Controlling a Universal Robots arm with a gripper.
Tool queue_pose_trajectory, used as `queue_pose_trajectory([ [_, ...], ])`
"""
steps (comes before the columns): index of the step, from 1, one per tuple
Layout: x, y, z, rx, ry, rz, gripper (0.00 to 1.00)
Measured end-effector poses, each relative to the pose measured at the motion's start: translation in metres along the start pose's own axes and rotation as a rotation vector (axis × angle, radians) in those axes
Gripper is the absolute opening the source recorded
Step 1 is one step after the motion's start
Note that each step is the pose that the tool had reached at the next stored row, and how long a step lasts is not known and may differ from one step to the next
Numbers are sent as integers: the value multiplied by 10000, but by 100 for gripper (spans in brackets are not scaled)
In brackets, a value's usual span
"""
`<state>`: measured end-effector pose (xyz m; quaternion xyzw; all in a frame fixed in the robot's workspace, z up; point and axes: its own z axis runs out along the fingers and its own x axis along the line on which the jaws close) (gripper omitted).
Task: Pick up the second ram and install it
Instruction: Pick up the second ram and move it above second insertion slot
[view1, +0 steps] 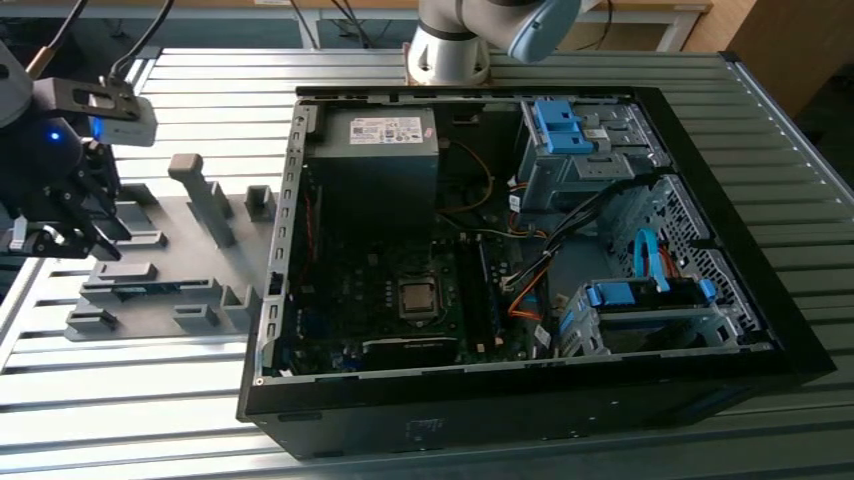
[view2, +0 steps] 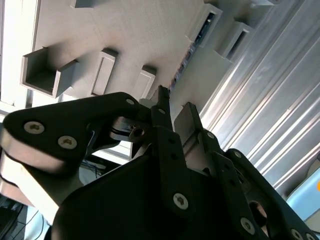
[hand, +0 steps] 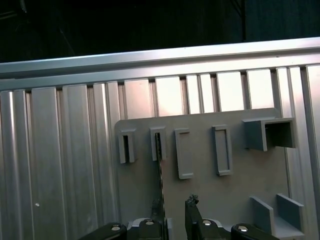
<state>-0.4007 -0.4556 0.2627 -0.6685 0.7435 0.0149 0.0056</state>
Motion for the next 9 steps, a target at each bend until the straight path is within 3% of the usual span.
queue_pose_trajectory([
  [9,30,-1,146,-86,15,-302,32],
])
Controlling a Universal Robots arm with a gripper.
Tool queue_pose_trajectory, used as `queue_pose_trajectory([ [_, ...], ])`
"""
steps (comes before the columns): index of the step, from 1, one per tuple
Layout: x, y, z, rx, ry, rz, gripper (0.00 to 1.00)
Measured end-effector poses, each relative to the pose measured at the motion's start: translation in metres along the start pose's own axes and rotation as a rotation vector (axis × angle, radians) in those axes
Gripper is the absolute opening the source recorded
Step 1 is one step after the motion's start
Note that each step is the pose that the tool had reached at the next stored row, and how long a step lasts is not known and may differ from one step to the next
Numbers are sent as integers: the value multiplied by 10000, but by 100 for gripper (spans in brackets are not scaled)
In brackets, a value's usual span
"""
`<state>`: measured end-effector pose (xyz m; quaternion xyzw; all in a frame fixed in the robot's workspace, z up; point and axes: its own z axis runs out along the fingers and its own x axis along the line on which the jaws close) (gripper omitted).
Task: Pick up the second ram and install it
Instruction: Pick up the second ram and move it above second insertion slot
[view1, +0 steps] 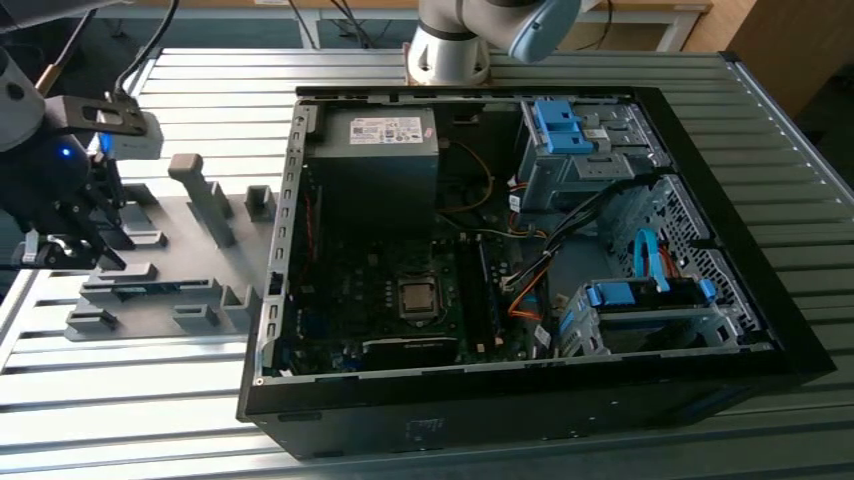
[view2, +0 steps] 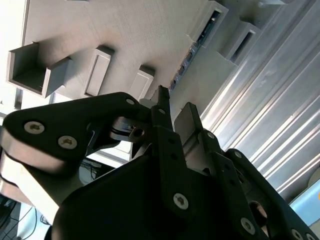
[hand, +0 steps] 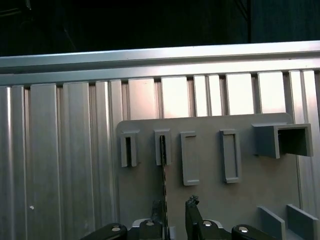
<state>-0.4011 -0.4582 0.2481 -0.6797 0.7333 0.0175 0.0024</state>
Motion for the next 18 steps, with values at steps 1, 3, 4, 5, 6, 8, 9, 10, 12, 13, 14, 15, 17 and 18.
queue_pose_trajectory([
  [1,1,-1,16,1,1,-6,32],
  [3,3,-2,42,1,2,-17,32],
  [4,3,-2,54,1,2,-21,32],
  [5,4,-2,67,1,2,-24,32],
  [6,5,-3,80,1,2,-27,32],
  [8,6,-3,102,1,2,-31,32],
  [9,7,-3,112,0,2,-33,32],
  [10,8,-4,122,0,3,-35,32],
  [12,10,-4,142,0,3,-38,32],
  [13,11,-4,151,1,2,-38,32],
  [14,11,-4,155,-1,3,-38,32],
  [15,11,-4,156,-2,5,-38,32],
  [17,11,-5,159,0,3,-39,32],
  [18,11,-5,164,0,3,-39,32],
])
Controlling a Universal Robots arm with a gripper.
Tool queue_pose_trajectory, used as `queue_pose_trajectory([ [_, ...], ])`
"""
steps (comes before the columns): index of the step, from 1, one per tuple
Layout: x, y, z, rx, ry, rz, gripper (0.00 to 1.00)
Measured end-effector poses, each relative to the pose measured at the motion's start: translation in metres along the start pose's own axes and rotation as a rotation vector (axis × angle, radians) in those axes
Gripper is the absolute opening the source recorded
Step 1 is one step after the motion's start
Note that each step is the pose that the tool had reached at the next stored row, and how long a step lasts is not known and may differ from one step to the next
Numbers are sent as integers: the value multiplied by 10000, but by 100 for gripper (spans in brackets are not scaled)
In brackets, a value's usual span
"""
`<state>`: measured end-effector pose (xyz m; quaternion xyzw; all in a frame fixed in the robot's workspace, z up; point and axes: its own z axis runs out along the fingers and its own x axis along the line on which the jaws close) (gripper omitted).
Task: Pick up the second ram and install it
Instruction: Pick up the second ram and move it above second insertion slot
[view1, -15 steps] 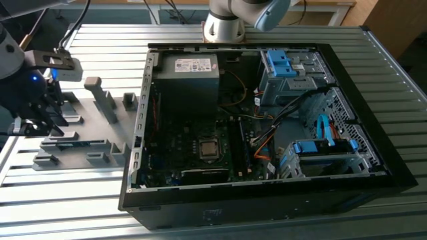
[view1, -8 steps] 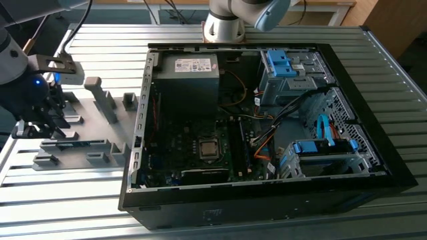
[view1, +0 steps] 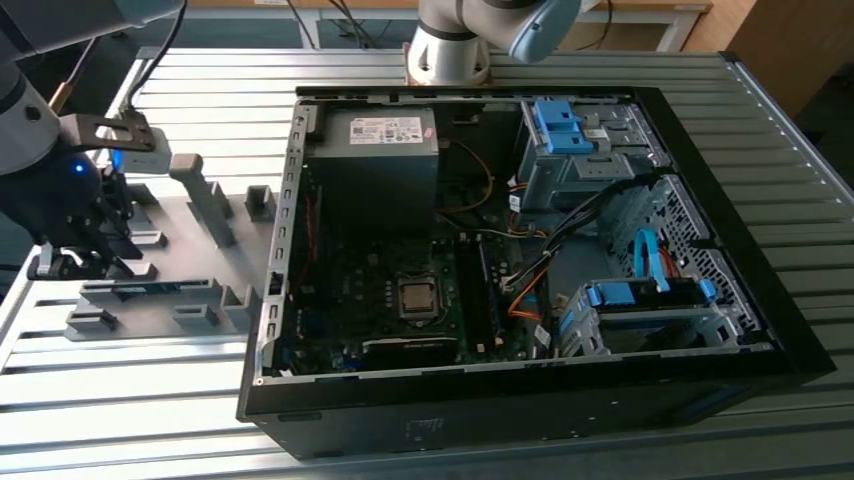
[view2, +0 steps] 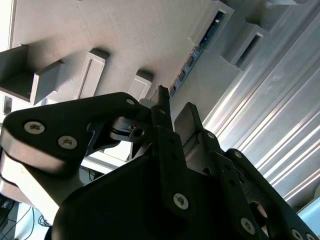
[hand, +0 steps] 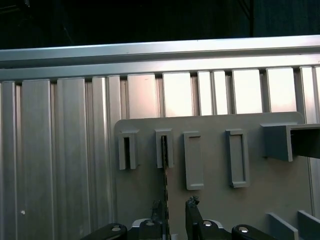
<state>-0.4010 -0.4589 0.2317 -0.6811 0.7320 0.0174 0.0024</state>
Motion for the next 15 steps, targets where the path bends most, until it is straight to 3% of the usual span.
queue_pose_trajectory([
  [9,1,0,22,1,-1,1,32],
  [15,16,-3,86,0,0,-1,32],
])
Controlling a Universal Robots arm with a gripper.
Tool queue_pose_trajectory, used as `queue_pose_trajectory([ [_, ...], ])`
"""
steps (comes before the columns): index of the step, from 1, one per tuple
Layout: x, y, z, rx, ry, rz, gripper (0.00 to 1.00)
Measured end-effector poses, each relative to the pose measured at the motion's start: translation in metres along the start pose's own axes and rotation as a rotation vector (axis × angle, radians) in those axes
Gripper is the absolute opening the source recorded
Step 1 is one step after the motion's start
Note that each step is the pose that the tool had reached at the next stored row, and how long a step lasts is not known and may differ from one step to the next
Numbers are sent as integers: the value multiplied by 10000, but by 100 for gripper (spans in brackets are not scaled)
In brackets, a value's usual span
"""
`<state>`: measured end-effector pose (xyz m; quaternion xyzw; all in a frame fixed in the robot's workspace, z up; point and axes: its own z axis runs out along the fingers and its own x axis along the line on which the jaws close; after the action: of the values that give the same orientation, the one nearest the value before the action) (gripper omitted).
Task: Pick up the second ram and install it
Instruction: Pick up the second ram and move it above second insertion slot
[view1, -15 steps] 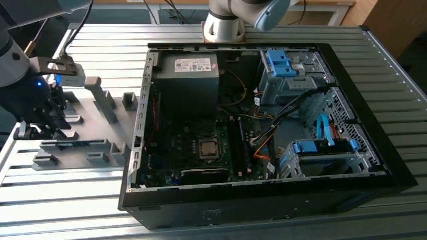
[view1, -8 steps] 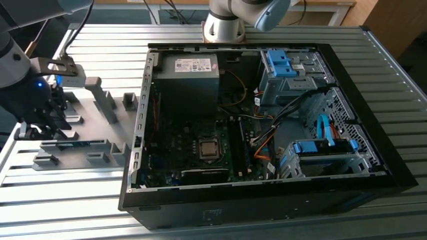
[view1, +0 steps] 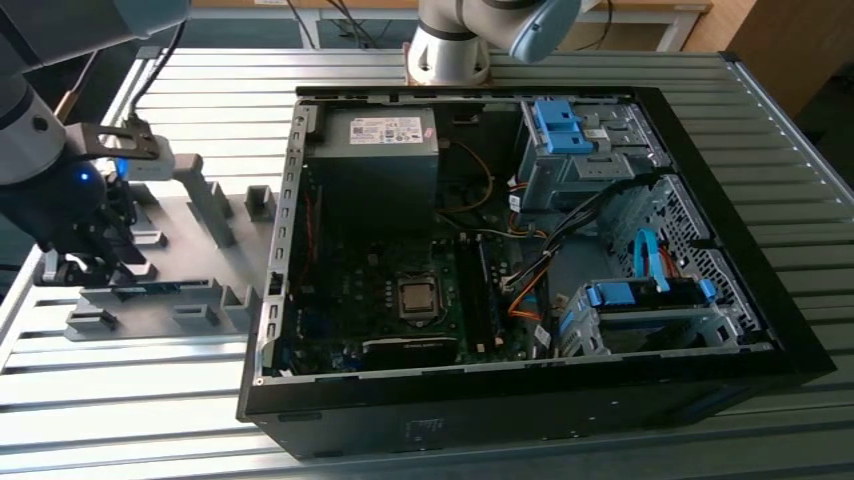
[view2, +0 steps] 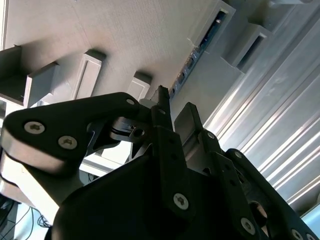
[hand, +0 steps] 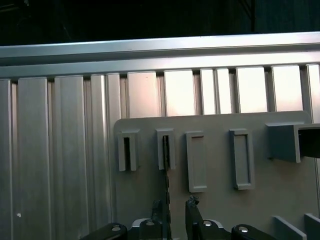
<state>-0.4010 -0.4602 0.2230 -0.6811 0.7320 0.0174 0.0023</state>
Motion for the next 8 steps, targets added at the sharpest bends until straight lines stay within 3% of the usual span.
queue_pose_trajectory([
  [8,9,-1,117,1,-1,0,32],
])
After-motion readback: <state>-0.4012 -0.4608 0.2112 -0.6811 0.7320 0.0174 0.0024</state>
